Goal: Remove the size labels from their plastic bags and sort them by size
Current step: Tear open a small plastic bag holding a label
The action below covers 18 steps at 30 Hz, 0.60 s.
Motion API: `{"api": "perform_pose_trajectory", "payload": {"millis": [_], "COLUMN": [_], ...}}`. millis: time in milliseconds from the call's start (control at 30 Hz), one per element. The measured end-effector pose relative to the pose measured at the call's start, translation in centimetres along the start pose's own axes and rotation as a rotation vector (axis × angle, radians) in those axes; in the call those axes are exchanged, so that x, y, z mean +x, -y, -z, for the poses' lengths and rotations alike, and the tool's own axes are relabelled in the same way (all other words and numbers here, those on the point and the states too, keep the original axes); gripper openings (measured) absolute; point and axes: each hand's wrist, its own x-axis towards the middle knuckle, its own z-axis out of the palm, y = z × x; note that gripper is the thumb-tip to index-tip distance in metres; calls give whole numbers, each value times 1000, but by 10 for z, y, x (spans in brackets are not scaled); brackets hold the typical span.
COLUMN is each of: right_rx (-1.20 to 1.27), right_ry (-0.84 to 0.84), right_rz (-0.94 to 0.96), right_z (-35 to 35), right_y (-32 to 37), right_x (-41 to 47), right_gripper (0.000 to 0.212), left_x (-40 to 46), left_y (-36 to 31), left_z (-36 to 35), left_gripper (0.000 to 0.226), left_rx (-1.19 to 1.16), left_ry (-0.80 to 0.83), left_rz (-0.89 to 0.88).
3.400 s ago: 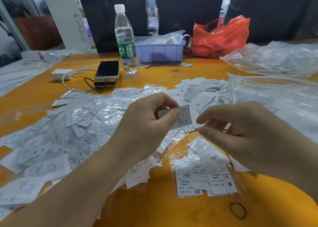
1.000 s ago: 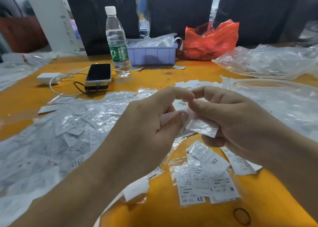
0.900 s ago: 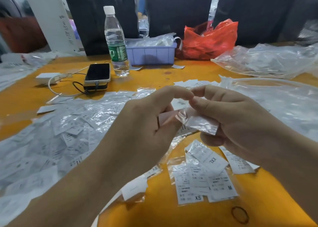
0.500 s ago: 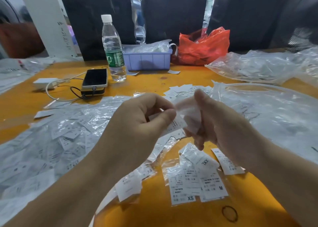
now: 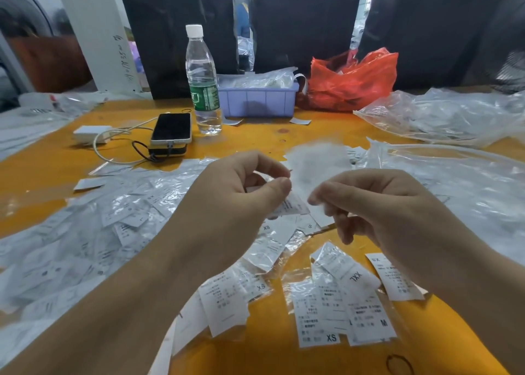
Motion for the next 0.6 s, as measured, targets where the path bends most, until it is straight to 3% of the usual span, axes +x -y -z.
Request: {"api": "perform_pose_trajectory", "payload": {"millis": [133,333,600], "right_rx": [105,48,-49], "right_ry": [21,-82,-90], "right_rz": [-56,10,83], "right_z": [-1,-4,-16], "right_y": [-2,-2,3], "right_x": [-1,-1,-7], "right_gripper": [35,37,38], "left_x": [-1,-6,-8], "left_y": [1,-1,-5], "left_z": [-1,-7,-9], "left_gripper": [10,13,23], "left_rx": [-3,27,-186], "left_ry": [64,123,263], "left_rz": [58,-24,120]}}
